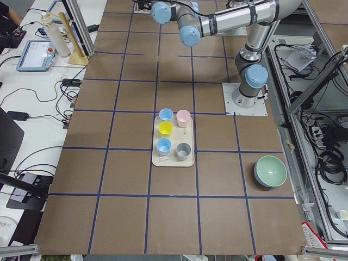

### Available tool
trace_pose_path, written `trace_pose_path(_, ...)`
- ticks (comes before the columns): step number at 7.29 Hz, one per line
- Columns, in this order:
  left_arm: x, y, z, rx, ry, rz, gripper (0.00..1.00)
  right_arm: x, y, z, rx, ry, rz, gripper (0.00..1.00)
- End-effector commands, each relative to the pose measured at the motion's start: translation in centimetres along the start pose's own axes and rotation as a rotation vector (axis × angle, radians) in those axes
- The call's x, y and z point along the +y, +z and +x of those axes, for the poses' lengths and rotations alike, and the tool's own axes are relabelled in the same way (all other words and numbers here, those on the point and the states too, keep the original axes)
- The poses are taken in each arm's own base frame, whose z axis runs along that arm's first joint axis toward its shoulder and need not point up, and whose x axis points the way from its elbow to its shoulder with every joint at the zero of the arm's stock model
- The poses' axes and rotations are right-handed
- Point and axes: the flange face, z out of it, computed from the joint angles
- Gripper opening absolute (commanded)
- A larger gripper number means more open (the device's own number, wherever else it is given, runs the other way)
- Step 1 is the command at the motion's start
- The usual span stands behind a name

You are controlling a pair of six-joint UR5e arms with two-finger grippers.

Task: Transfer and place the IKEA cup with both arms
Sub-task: 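Open the right gripper and pull it back while the left gripper holds the cup, then carry the white cup to the tray with the left gripper while the right arm withdraws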

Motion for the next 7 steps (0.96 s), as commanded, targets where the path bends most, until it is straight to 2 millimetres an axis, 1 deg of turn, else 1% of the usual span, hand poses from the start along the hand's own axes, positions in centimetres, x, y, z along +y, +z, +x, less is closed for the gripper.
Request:
trace_pose_path(1, 0.4, -1.2, -1.3, -0.277, 0.046, 0.030, 0.00, -1.3, -4.5, 0.5, 0.093, -0.001, 0.075, 1.00)
trace_pose_path(2, 0.9, -2.5, -1.7, -0.456, 0.079, 0.049, 0.00, -1.4, -4.9, 1.1, 0.257, -0.046, 0.078, 1.00)
trace_pose_path(3, 1.2, -3.9, -2.8, -0.644, 0.140, 0.040, 0.00, -1.0, -5.3, 1.0, 0.371, -0.069, 0.085, 1.00)
trace_pose_path(4, 1.2, -5.7, -4.5, -0.776, 0.154, 0.005, 0.00, 0.5, -5.6, 0.3, 0.482, -0.073, 0.102, 1.00)
trace_pose_path(5, 1.1, -8.3, -6.5, -0.881, 0.140, -0.044, 0.00, 1.5, -6.4, -0.1, 0.627, -0.070, 0.145, 1.00)
trace_pose_path(6, 1.3, -11.7, -8.3, -0.993, 0.117, -0.096, 0.00, 2.5, -7.0, -0.3, 0.748, -0.079, 0.183, 1.00)
trace_pose_path(7, 1.7, -15.5, -10.4, -1.093, 0.110, -0.171, 0.00, 3.8, -7.0, -0.3, 0.906, -0.106, 0.196, 1.00)
